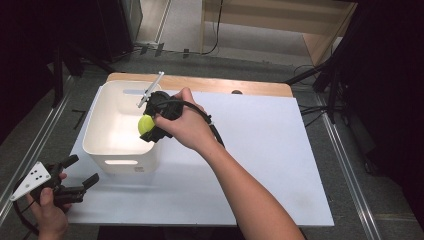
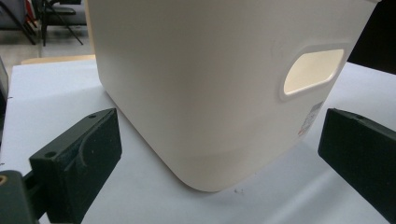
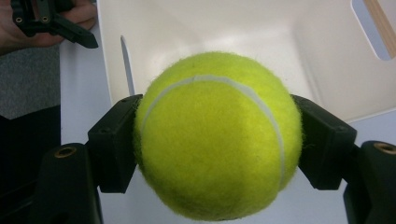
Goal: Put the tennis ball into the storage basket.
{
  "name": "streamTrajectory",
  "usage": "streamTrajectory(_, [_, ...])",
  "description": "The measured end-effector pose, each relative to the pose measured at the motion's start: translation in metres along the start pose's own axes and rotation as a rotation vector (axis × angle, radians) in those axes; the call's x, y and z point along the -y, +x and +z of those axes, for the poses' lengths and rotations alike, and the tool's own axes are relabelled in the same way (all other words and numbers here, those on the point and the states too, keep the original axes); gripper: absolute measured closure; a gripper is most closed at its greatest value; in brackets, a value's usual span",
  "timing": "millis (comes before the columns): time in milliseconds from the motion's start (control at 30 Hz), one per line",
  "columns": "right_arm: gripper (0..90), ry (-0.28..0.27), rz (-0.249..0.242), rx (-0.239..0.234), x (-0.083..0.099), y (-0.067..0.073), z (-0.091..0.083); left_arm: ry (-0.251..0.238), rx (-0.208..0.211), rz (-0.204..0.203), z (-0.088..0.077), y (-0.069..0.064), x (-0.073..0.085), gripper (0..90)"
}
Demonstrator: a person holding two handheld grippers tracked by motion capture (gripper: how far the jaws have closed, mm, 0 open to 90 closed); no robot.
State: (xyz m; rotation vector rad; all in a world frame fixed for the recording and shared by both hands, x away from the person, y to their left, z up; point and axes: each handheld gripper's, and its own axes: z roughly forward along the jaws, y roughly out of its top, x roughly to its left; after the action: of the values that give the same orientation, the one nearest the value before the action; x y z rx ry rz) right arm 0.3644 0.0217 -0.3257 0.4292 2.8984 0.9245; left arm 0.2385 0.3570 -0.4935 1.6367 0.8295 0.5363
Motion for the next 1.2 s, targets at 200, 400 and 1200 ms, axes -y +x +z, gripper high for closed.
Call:
streamTrajectory(200, [24.2, 0.004, 0.003, -0.006, -0.005, 0.0, 0.005, -0.001, -0.001, -0.002, 0.0, 0.0, 0.0, 0.0])
streamTrajectory(400, [24.2, 0.007, -0.004, -0.012, -0.011, 0.0, 0.012, -0.001, 0.0, 0.0, 0.0, 0.001, 0.0, 0.0])
streamTrajectory(1200, [23.7, 0.066, -0.009, -0.025, -0.014, -0.008, 0.048, -0.001, 0.001, -0.003, 0.0, 0.001, 0.0, 0.0])
